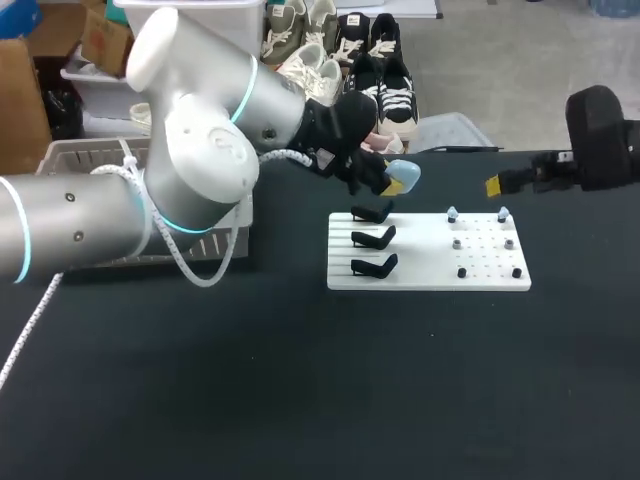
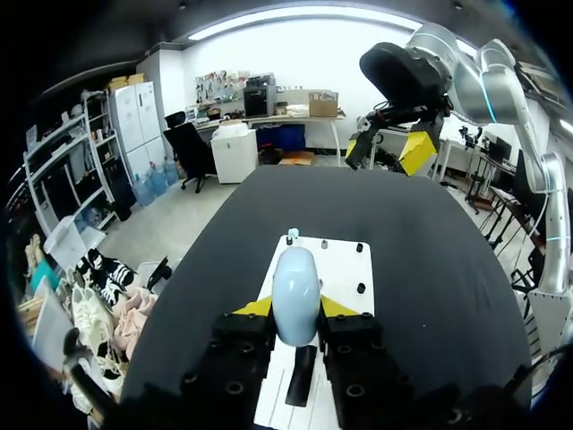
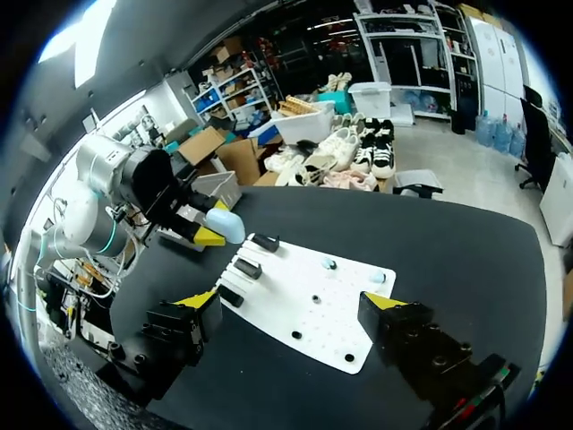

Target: Pick up each earbud case from the left stands, insert the matching earbuds, close the lid, and place the case in the box.

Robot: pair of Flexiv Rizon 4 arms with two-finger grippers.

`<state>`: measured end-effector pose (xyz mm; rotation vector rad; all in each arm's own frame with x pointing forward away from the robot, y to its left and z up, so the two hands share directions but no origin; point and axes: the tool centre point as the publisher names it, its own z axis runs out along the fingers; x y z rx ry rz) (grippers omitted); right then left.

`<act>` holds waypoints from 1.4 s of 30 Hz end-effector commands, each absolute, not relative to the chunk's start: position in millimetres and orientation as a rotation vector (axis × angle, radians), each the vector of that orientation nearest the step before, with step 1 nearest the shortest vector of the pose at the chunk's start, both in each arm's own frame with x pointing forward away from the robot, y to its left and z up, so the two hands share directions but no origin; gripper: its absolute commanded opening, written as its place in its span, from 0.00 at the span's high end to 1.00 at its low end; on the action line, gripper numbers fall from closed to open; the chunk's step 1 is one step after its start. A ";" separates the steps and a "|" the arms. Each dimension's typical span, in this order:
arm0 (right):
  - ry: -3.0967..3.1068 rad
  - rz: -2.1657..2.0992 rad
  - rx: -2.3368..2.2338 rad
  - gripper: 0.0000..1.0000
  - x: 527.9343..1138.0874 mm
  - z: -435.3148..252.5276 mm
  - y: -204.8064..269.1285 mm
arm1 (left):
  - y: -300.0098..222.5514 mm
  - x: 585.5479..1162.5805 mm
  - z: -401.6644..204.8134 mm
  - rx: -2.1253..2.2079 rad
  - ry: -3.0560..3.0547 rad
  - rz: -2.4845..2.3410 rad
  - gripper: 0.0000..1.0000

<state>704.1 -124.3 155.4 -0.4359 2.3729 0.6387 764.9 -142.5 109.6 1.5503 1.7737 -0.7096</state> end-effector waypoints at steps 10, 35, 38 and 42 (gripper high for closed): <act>2.393 0.741 -0.561 0.00 725.8 142.9 -82.2 | -151.0 743.2 122.5 1.558 1.681 -0.685 1.00; 2.390 0.781 -0.614 0.00 728.8 137.3 -60.7 | -165.0 735.8 124.2 1.602 1.635 -0.689 1.00; 2.389 0.781 -0.614 0.00 730.5 138.0 -60.6 | -164.6 734.6 124.0 1.608 1.633 -0.686 1.00; 2.389 0.779 -0.621 0.00 733.3 140.4 -59.3 | -163.7 732.4 125.2 1.611 1.630 -0.686 1.00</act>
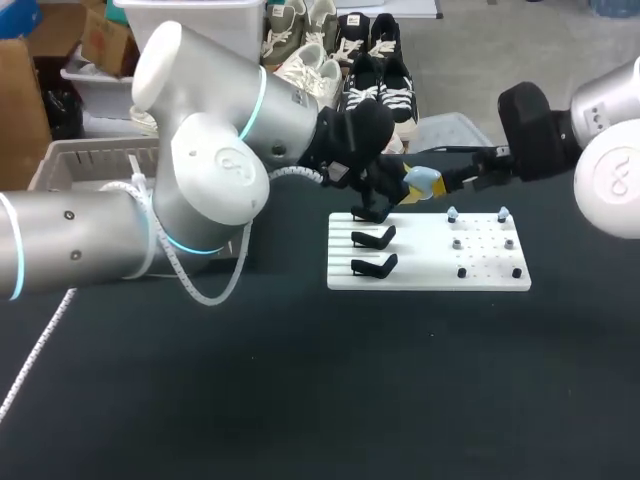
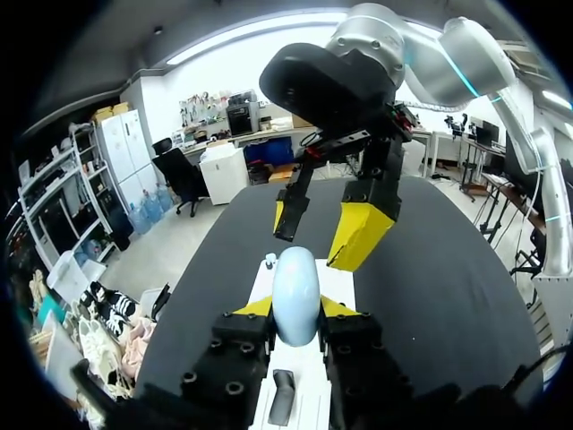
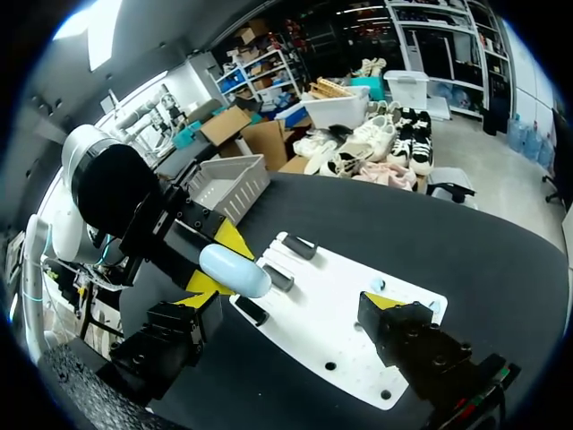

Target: Pick up each earbud case from the left stands, insert the matching earbuds, close the lid, and place the case in the box.

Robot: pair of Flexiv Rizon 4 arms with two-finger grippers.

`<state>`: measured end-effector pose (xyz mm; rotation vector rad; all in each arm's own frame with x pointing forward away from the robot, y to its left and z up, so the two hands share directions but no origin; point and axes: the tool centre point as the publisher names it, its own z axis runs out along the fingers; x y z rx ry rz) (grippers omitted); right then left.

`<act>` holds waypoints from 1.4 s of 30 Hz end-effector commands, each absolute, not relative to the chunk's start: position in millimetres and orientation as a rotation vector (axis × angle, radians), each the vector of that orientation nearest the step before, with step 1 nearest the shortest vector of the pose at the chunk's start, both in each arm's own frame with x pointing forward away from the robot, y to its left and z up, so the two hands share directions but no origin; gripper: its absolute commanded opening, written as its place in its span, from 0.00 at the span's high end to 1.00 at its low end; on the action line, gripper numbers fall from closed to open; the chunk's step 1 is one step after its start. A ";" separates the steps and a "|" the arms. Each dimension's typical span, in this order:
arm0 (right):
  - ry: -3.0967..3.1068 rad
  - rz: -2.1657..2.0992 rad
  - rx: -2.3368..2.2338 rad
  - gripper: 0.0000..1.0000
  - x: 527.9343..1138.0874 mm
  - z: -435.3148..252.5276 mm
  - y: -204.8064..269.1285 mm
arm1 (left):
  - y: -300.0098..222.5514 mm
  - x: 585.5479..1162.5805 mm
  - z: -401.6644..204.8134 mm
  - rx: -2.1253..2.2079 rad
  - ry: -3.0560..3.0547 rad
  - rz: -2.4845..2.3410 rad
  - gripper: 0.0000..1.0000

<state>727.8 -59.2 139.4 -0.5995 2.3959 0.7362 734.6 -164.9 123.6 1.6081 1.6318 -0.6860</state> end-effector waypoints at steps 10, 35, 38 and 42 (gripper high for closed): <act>2.379 0.744 -0.637 0.00 742.1 154.1 -61.3 | -163.1 723.7 124.6 1.634 1.608 -0.716 1.00; 2.356 0.616 -0.480 0.00 711.6 168.1 -102.2 | -139.3 721.0 113.8 1.395 1.321 -1.030 1.00; 2.356 0.612 -0.470 0.00 707.5 167.6 -105.2 | -137.3 721.5 114.0 1.348 1.288 -1.062 1.00; 2.358 0.608 -0.462 0.00 702.8 167.1 -107.3 | -137.3 722.0 112.4 1.343 1.286 -1.062 1.00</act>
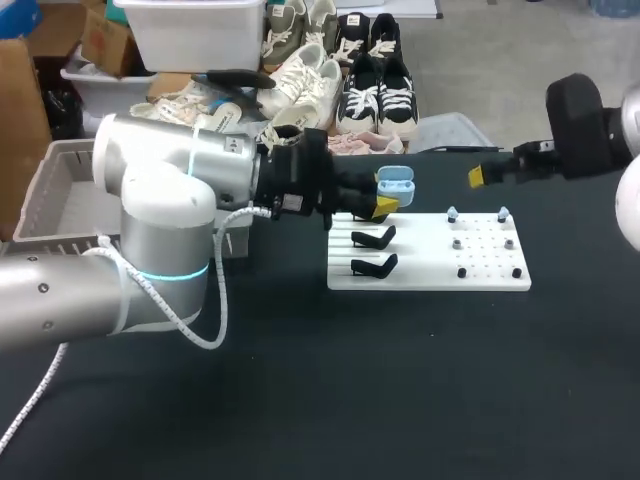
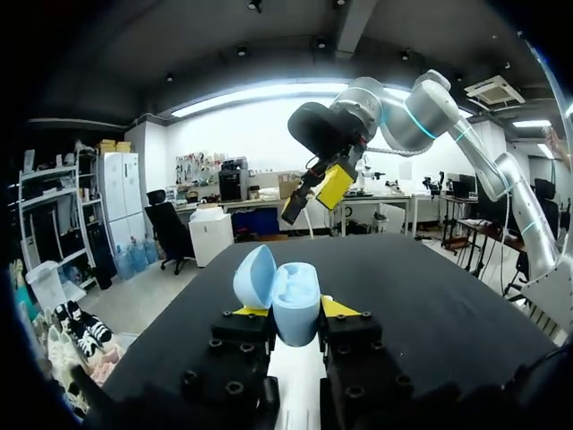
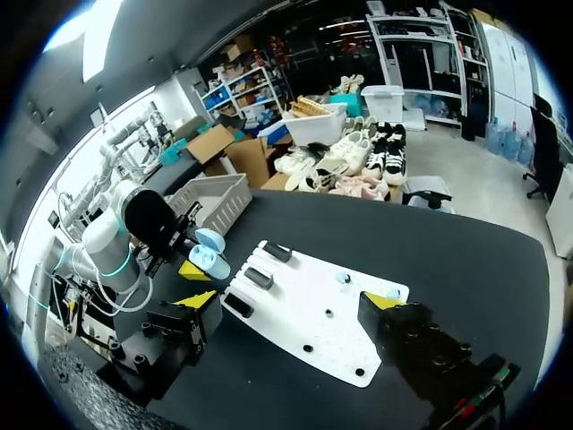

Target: Pick up each earbud case from the left stands, insert the matching earbuds, close the lid, and place the case in the box.

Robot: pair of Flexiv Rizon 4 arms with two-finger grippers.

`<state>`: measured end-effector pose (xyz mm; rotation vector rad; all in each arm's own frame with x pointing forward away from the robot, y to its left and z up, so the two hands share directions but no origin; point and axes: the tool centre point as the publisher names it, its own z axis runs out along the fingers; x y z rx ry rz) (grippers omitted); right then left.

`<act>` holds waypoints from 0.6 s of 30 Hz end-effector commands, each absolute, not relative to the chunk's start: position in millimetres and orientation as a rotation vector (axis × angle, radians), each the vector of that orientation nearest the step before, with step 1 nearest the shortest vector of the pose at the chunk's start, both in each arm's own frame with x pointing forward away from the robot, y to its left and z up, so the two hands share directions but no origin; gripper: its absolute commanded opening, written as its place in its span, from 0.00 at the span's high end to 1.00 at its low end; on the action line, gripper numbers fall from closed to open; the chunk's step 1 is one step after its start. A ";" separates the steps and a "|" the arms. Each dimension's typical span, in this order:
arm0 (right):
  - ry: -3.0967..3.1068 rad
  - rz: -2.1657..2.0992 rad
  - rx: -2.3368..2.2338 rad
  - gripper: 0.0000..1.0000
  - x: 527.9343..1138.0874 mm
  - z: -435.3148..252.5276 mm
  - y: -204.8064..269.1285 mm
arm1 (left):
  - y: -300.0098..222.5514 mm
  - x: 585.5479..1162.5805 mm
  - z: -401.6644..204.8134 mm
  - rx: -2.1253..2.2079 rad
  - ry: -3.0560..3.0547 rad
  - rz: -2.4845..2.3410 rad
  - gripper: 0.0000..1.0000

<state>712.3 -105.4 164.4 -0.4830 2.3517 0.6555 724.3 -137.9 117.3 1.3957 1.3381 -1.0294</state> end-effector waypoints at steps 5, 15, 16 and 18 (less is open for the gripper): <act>2.357 0.608 -0.452 0.00 698.6 165.8 -107.8 | -141.2 726.7 105.8 1.360 1.298 -1.059 1.00; 2.366 0.609 -0.432 0.00 690.0 161.0 -111.3 | -151.4 738.0 94.1 1.410 1.352 -1.059 1.00; 2.366 0.610 -0.430 0.00 689.6 160.8 -111.5 | -151.9 738.2 93.5 1.411 1.355 -1.060 1.00; 2.367 0.610 -0.428 0.00 688.7 160.4 -111.8 | -152.9 738.7 91.8 1.411 1.361 -1.064 1.00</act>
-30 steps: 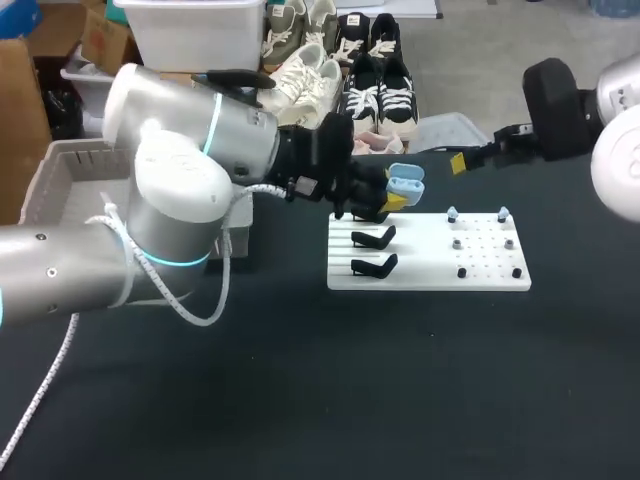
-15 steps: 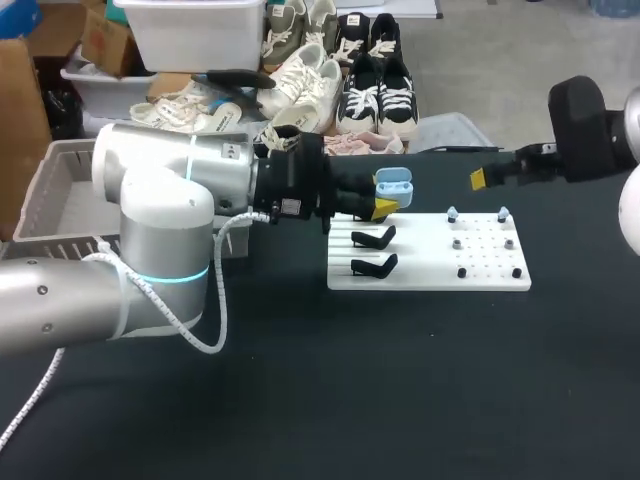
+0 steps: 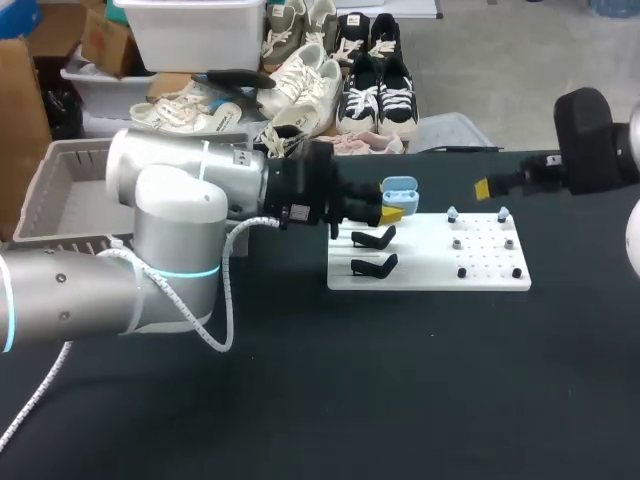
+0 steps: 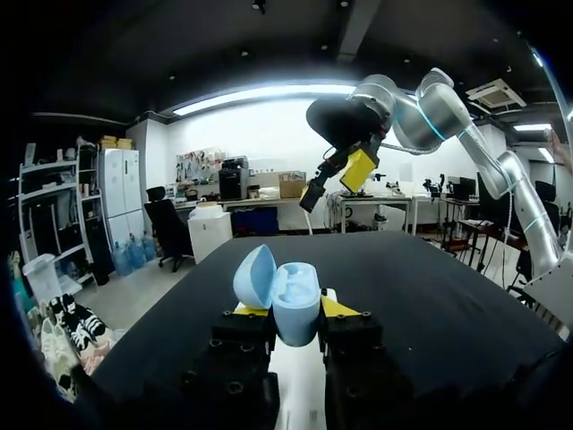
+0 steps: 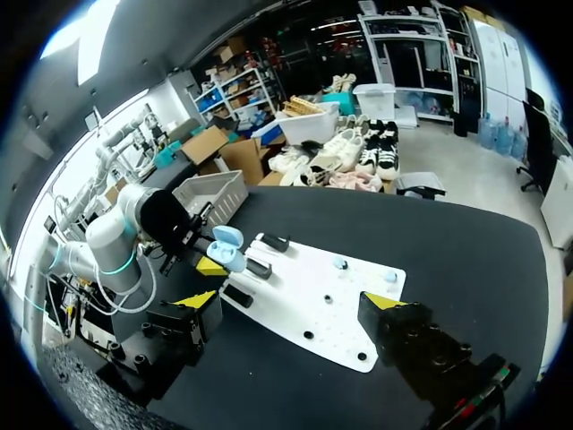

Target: Pick up each earbud case from the left stands, insert the matching earbuds, close the lid, and place the case in the box.

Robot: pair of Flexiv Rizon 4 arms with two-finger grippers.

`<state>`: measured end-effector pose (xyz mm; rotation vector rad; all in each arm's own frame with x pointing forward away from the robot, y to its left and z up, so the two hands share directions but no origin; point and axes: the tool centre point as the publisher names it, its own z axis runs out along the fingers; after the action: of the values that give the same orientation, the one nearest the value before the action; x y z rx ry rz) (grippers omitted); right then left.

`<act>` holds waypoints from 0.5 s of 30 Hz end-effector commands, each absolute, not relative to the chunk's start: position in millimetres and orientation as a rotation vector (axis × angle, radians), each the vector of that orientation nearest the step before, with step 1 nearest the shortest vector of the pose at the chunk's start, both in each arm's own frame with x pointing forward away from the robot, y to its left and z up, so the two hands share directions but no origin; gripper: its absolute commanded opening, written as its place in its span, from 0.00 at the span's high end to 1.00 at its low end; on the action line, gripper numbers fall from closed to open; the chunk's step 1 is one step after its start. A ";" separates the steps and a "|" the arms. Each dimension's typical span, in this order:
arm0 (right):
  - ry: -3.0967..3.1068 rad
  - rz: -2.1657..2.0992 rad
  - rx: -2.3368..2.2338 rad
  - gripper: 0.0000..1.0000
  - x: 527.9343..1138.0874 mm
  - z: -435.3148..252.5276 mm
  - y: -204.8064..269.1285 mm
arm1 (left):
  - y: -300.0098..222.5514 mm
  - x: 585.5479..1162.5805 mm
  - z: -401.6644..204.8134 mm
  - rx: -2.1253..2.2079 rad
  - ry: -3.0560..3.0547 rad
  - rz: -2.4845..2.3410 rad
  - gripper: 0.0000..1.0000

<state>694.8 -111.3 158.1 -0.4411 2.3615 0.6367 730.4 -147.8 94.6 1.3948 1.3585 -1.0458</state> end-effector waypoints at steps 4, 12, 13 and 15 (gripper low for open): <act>2.368 0.611 -0.425 0.00 688.3 159.8 -112.2 | -154.4 739.4 89.4 1.414 1.365 -1.071 1.00; 2.380 0.598 -0.426 0.00 690.6 159.7 -112.6 | -154.9 741.4 89.4 1.421 1.377 -1.067 1.00; 2.383 0.589 -0.424 0.00 691.0 159.7 -112.8 | -154.9 741.8 89.6 1.422 1.381 -1.061 1.00; 2.393 0.576 -0.420 0.00 691.7 159.7 -114.1 | -154.4 742.8 89.7 1.410 1.400 -1.035 1.00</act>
<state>693.3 -115.2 156.0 -0.4344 2.3747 0.6189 742.6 -152.5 88.3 1.4136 1.3882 -1.0484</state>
